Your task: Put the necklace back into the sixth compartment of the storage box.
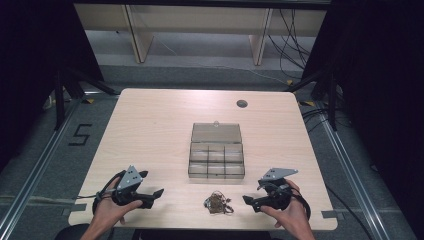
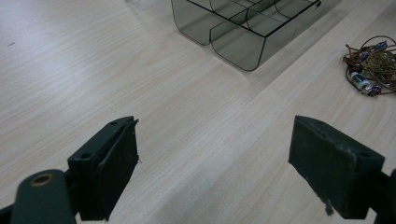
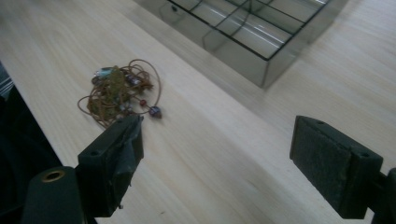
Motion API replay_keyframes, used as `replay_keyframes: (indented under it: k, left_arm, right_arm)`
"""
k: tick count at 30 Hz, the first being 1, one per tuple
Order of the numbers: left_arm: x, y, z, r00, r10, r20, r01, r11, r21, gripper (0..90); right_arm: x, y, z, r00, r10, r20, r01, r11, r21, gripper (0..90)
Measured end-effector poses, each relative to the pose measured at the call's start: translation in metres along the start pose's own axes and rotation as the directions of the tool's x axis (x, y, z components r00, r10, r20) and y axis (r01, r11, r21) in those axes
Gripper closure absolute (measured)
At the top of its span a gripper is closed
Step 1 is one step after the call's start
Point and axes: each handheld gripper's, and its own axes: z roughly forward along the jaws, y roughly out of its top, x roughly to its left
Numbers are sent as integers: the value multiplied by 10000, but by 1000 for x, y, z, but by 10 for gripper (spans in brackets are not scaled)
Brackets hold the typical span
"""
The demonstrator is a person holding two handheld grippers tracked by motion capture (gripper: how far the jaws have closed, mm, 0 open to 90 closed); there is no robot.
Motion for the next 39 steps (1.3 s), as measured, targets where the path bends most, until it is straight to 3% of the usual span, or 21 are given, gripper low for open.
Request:
replay_keyframes:
  k: [3, 5, 6, 9, 10, 12, 13, 14, 15, 16, 19, 20, 23, 24, 27, 29, 30, 32, 34, 35, 39]
  left_arm:
    - [2, 1, -2, 9995, 310, -82, -309, 9995, 88, 150]
    - [1, 1, -2, 9998, 207, -40, -207, 9998, 19, 150]
    - [2, 1, -2, 9996, 276, -77, -275, 9996, 89, 151]
    - [2, 1, -2, 9993, 347, -107, -346, 9993, 114, 150]
    - [2, 1, -1, 9996, 286, -54, -285, 9996, 53, 151]
    - [1, 0, 0, 10000, -80, 22, 80, 10000, 31, 151]
    - [2, 1, -1, 9998, 197, -8, -197, 9998, 27, 151]
    - [3, 1, -1, 9998, 219, -28, -219, 9998, 11, 151]
    - [2, 0, -1, 9999, 111, -38, -111, 9999, 4, 151]
    - [2, 1, -1, 9999, 146, -51, -146, 9999, 26, 151]
    - [2, 1, -2, 9998, 210, -68, -210, 9998, 24, 151]
    - [1, 0, -1, 10000, 14, -66, -13, 10000, 45, 151]
    - [2, 1, -1, 9998, 212, -66, -212, 9998, 26, 151]
    - [2, 1, -2, 9997, 216, -73, -216, 9998, 15, 151]
    - [2, 1, -1, 9998, 196, -11, -196, 9998, -42, 151]
    - [1, 1, -1, 10000, -33, -11, 33, 10000, -27, 151]
    - [2, 1, -2, 9996, 273, -54, -273, 9996, 36, 151]
    - [2, 1, -1, 9997, 221, -48, -221, 9998, 8, 151]
    - [1, 1, 0, 9999, 170, -7, -170, 9999, -4, 151]
    - [1, 1, 0, 9999, 170, -7, -170, 9999, -4, 151]
    - [2, 1, -2, 9994, 333, -78, -332, 9994, 85, 151]
  right_arm:
    - [8, 5, 4, 9998, 18, -190, -15, 9999, 143, 170]
    - [12, 9, 8, 9988, -414, -273, 419, 9989, 201, 167]
    - [16, 12, 11, 9987, -274, -441, 284, 9994, 208, 164]
    - [25, 19, 20, 9960, -693, -558, 714, 9967, 380, 165]
    - [30, 23, 25, 9934, -751, -868, 812, 9943, 685, 173]
    - [30, 24, 27, 9910, -1010, -881, 1078, 9912, 763, 184]
    - [31, 25, 29, 9906, -969, -968, 1045, 9916, 765, 184]
    - [33, 26, 30, 9916, -885, -945, 981, 9899, 1026, 184]
    - [34, 27, 32, 9920, -860, -928, 963, 9889, 1132, 184]
    - [34, 27, 36, 9879, -1132, -1057, 1232, 9880, 932, 184]
    - [39, 31, 43, 9874, -1175, -1061, 1308, 9830, 1286, 185]
    - [39, 31, 43, 9874, -1175, -1061, 1308, 9830, 1286, 185]
    - [42, 33, 48, 9861, -1280, -1056, 1428, 9786, 1481, 182]
    - [41, 34, 50, 9790, -1557, -1314, 1741, 9743, 1427, 183]
    - [44, 34, 55, 9823, -1427, -1213, 1601, 9758, 1488, 185]
    - [44, 36, 57, 9778, -1646, -1295, 1843, 9700, 1586, 189]
    - [45, 38, 60, 9752, -1720, -1395, 1936, 9680, 1599, 197]
    - [47, 40, 64, 9707, -1895, -1476, 2127, 9637, 1614, 208]
    - [50, 41, 67, 9716, -1815, -1516, 2080, 9610, 1823, 214]
    - [50, 42, 70, 9658, -2023, -1622, 2307, 9559, 1816, 215]
    - [54, 44, 76, 9619, -2157, -1678, 2471, 9488, 1968, 231]
